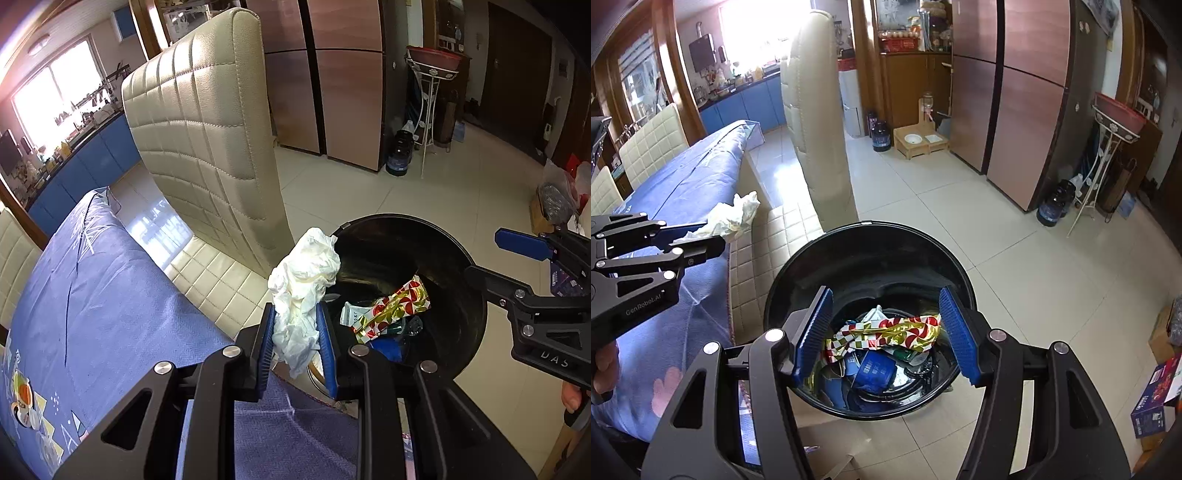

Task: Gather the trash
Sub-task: 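Open the right tool over the bin to drop the blister pack, then open the left tool over the bin to drop the white tissue, then move both tools back over the table, then lower the open left tool around the clear plastic dish and close it, then lift the clear dish with the left tool while the right tool grasps the white bottle cap, then carry the clear dish and the white cap over the black bin with both tools, then open the right tool over the bin to drop the white cap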

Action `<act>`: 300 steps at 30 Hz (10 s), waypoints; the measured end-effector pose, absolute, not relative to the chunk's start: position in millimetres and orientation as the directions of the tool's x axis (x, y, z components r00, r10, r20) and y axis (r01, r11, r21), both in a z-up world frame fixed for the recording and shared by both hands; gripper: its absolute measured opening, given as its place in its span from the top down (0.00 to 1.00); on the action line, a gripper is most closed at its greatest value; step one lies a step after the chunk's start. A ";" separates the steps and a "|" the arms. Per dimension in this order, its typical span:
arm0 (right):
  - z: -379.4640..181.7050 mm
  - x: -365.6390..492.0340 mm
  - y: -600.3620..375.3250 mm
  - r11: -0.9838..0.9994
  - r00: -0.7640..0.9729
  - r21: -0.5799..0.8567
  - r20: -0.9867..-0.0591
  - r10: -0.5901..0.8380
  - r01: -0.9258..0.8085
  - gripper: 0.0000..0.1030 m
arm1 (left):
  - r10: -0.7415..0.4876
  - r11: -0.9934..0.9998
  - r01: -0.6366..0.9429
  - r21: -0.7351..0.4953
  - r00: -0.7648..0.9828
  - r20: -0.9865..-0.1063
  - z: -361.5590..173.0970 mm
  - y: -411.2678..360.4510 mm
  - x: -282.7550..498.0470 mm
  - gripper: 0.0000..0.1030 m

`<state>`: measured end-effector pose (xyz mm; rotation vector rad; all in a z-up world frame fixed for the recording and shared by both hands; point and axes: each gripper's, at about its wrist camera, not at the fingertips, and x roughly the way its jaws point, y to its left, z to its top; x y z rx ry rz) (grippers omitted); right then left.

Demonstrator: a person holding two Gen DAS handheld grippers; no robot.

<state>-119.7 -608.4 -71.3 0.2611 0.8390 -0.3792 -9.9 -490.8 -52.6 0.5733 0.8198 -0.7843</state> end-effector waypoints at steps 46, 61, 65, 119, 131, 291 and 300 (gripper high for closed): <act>-75.6 -151.8 -640.2 0.838 0.582 0.086 -0.758 -0.296 0.539 0.40 | -0.482 0.516 0.854 0.071 0.358 -0.800 -43.4 -542.4 -20.2 0.17; -48.6 -73.6 -526.8 0.963 0.661 0.039 -0.735 -0.153 0.266 0.40 | -0.360 0.732 0.675 0.093 0.500 -0.788 -30.2 -392.1 33.9 0.17; -46.0 -49.9 -483.7 0.982 0.669 0.008 -0.732 -0.124 0.190 0.39 | -0.297 0.782 0.608 0.136 0.555 -0.777 -31.1 -346.4 46.1 0.17; -38.5 86.4 -198.3 0.974 0.627 -0.083 -0.776 0.068 -0.209 0.35 | -0.100 0.931 0.344 0.126 0.569 -0.816 -84.3 -34.2 134.8 0.14; -40.5 85.3 -200.2 0.974 0.626 -0.079 -0.777 0.074 -0.214 0.35 | -0.152 0.958 0.287 0.014 0.548 -0.822 -93.6 -13.7 148.4 0.07; -90.7 -79.5 -602.1 0.933 0.589 -0.066 -0.759 -0.276 0.353 0.33 | -0.386 0.518 0.835 0.186 0.422 -0.820 -68.7 -492.4 -9.7 0.19; -95.2 -94.1 -628.5 0.904 0.561 -0.061 -0.766 -0.314 0.422 0.33 | -0.413 0.471 0.866 0.169 0.386 -0.825 -70.2 -519.1 -19.8 0.18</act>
